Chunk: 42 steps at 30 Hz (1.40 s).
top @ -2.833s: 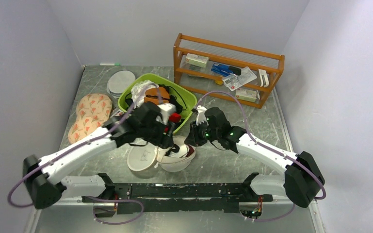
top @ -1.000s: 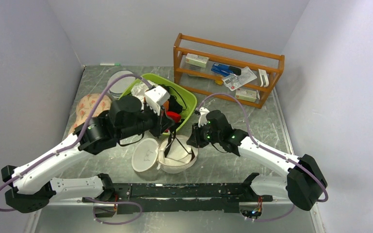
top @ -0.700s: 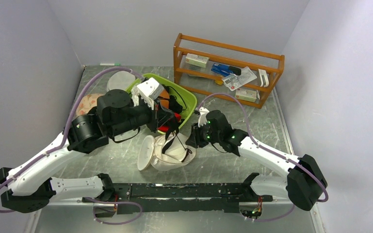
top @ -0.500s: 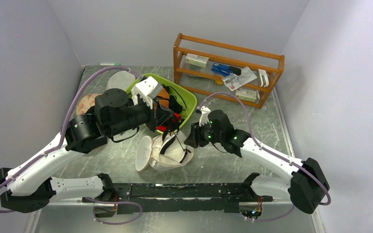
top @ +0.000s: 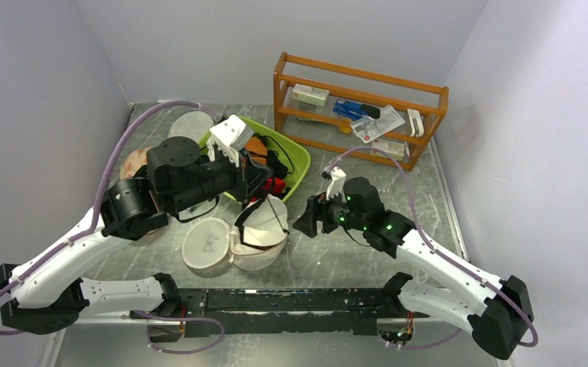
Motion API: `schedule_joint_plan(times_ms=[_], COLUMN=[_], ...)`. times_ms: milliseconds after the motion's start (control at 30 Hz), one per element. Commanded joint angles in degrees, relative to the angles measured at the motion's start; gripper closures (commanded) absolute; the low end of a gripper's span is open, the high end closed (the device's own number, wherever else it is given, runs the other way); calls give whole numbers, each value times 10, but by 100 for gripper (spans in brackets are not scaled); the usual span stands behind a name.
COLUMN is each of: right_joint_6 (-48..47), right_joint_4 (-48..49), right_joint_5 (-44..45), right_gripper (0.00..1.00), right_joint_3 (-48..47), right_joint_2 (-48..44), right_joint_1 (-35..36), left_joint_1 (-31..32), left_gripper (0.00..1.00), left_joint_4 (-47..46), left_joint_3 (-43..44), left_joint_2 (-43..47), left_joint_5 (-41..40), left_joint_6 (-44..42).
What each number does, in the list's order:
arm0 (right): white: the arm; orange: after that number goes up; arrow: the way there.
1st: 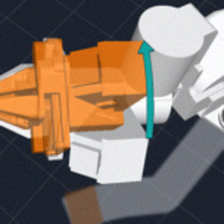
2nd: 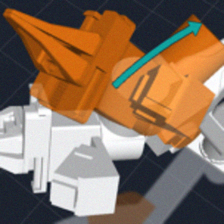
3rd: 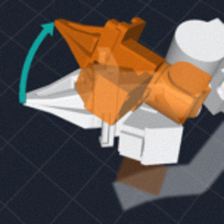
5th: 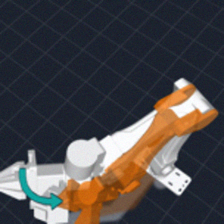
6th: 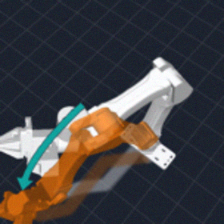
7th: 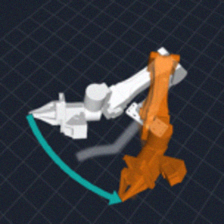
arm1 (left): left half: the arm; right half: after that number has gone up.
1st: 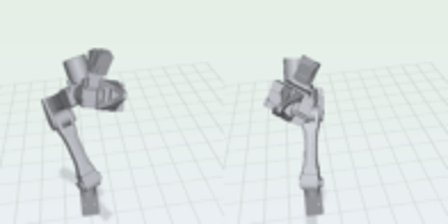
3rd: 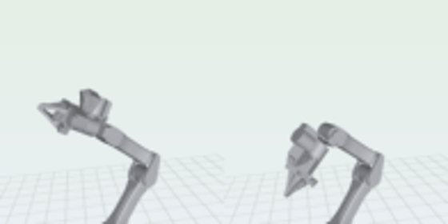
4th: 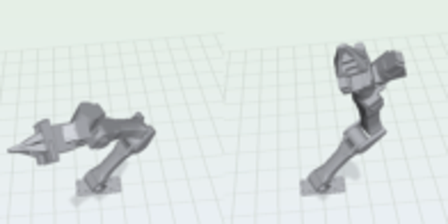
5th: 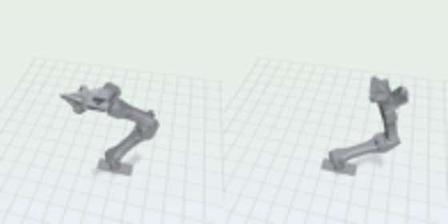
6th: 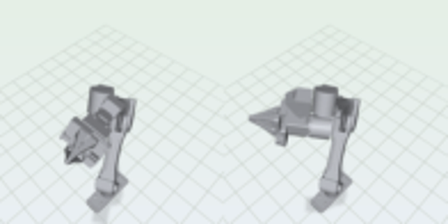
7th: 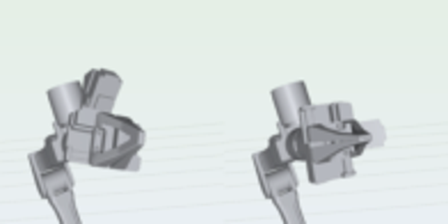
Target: Unzip the laundry bag and remove the bra
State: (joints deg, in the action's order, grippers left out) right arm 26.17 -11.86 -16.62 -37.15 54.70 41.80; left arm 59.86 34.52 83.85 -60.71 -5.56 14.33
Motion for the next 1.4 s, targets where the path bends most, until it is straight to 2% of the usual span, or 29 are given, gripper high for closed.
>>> schedule_joint_plan(times_ms=[0,167,333,433,633,733,800,933,967,1100,1233,1367], right_joint_6=[11,15,29,39,39,43,48,55,54,51,49,48], right_joint_4=[-19,21,83,106,78,80,87,82,79,72,69,56], right_joint_5=[29,-5,-57,-36,57,75,81,107,111,114,120,133], right_gripper=[27,26,26,26,27,31,36,54,61,76,86,92], right_joint_3=[-1,5,10,3,-49,-59,-59,-58,-61,-64,-63,-60], right_joint_2=[-14,17,44,70,164,185,188,189,191,193,182,164], right_joint_1=[2,1,12,36,98,114,116,117,116,117,117,117], left_joint_1=[4,4,4,3,-7,-36,-73,-161,-179,-224,-260,-287], left_gripper=[93,93,93,93,93,93,93,93,93,93,93,93], left_joint_4=[-9,53,136,122,80,62,62,45,40,20,2,-23], left_joint_3=[36,126,247,275,325,349,368,371,370,373,375,340], left_joint_2=[3,-35,-106,-126,-185,-216,-236,-260,-266,-297,-336,-368], left_joint_5=[-41,-81,-163,-208,-315,-297,-260,-167,-145,-91,-43,9], left_joint_6=[-1,-37,-85,-110,-132,-135,-126,-100,-96,-76,-51,-26])
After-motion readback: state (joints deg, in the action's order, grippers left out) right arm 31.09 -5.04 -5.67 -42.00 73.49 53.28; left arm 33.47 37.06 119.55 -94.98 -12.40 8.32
